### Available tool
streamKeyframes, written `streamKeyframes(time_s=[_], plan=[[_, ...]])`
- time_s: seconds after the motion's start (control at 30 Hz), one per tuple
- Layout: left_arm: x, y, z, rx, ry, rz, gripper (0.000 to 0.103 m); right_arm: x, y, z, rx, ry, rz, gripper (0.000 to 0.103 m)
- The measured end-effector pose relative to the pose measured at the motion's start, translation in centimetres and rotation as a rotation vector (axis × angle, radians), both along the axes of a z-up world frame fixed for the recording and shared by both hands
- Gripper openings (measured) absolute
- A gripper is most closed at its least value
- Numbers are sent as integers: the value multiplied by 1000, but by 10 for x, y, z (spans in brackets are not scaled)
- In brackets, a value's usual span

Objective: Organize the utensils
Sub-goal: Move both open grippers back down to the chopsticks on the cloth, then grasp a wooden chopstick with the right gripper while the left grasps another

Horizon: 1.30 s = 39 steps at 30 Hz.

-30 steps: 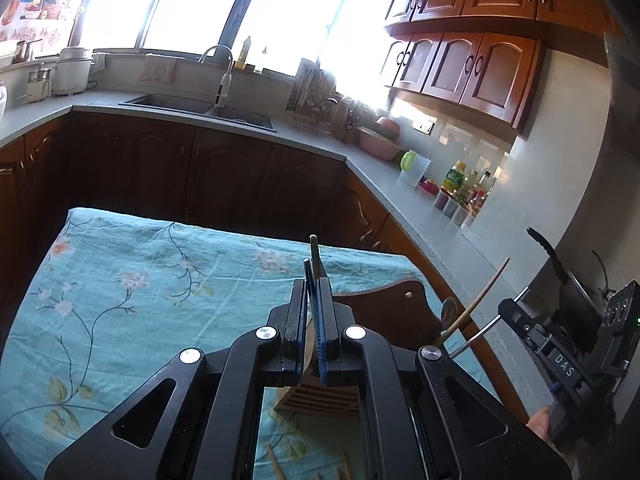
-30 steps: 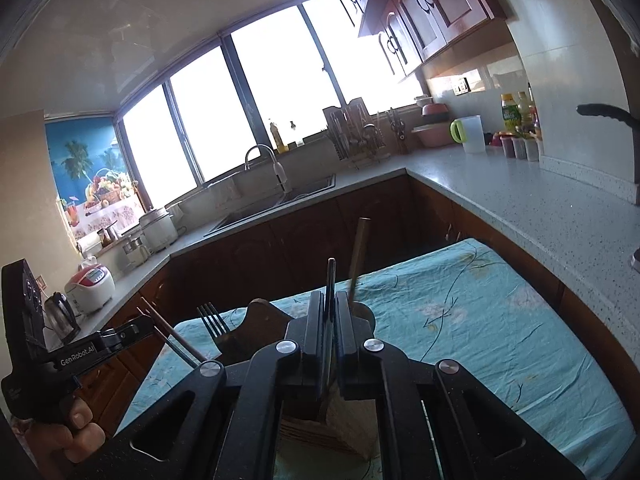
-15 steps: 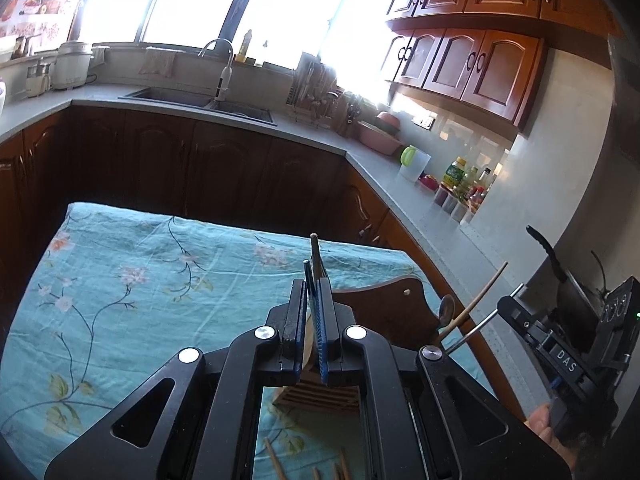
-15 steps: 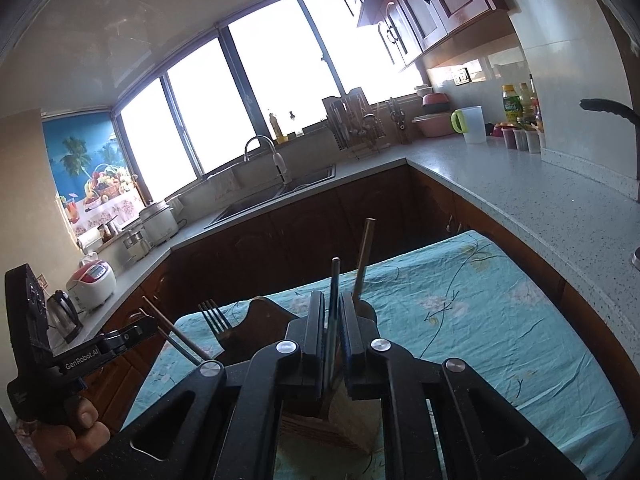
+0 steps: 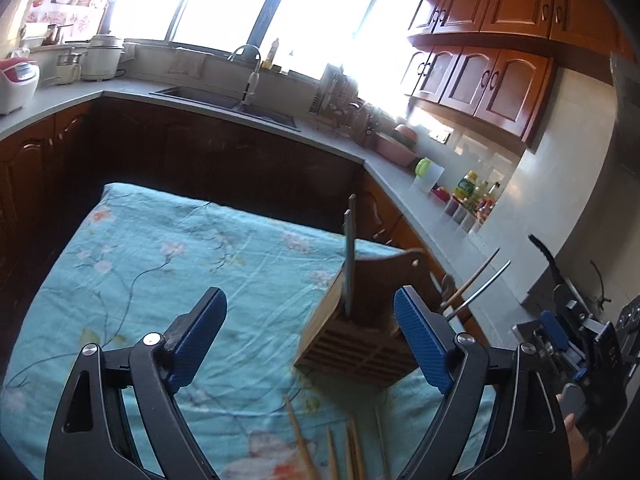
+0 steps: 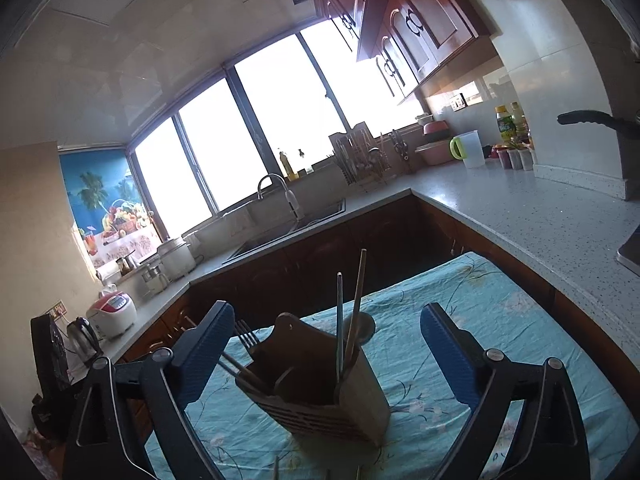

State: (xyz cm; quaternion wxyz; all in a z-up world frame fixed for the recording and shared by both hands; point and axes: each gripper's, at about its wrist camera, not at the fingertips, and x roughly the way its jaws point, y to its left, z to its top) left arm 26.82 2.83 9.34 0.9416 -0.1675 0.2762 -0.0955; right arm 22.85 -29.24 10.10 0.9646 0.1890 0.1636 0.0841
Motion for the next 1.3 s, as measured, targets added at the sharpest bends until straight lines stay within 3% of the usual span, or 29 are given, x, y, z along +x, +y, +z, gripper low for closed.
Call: streamKeyframes(time_s=[0.67,1.0,1.3], plan=[[-90,14,-78,11,164,26,89,-81,12,-68,-49,168,45,96],[-91,13,-91,30,210,27,89,-81,27,-83,-63,219,75,96],[-56,1,-98,99,275,5,89,-56,44,-99,-93,300,121,93]])
